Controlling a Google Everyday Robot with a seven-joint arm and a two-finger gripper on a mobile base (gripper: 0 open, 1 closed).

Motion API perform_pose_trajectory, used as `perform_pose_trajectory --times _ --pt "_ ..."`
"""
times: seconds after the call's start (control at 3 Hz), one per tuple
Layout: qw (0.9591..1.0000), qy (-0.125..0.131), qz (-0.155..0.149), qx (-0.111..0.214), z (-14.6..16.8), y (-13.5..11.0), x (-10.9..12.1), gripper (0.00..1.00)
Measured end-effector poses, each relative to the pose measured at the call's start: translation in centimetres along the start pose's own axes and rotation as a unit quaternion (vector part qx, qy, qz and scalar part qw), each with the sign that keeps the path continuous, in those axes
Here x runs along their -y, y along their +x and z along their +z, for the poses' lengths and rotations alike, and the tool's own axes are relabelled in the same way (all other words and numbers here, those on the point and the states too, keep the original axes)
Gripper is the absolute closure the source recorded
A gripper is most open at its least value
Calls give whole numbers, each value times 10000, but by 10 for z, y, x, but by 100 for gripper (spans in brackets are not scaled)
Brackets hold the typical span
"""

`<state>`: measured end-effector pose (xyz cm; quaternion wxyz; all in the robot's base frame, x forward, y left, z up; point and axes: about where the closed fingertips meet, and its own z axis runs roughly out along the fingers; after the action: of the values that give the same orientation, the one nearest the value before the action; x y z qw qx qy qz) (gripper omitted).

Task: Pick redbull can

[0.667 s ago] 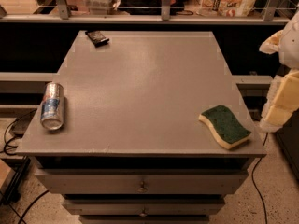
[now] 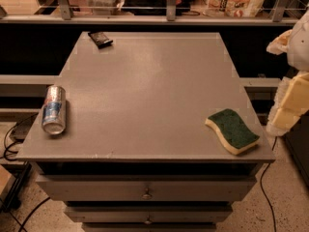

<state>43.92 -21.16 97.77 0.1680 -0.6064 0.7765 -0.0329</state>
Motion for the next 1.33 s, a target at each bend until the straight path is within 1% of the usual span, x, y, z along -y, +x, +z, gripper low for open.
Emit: perform_pose_trajectory --times 0.33,0.67,1.0,1.33 --pt "9967 -138 -387 703 15 -40 0 0" --pt "9881 -359 -761 1290 27 -81 -4 0" --pt "9881 -358 -761 1290 27 -81 -4 0" --pt "9825 -415 -867 1598 30 -109 -4 0"
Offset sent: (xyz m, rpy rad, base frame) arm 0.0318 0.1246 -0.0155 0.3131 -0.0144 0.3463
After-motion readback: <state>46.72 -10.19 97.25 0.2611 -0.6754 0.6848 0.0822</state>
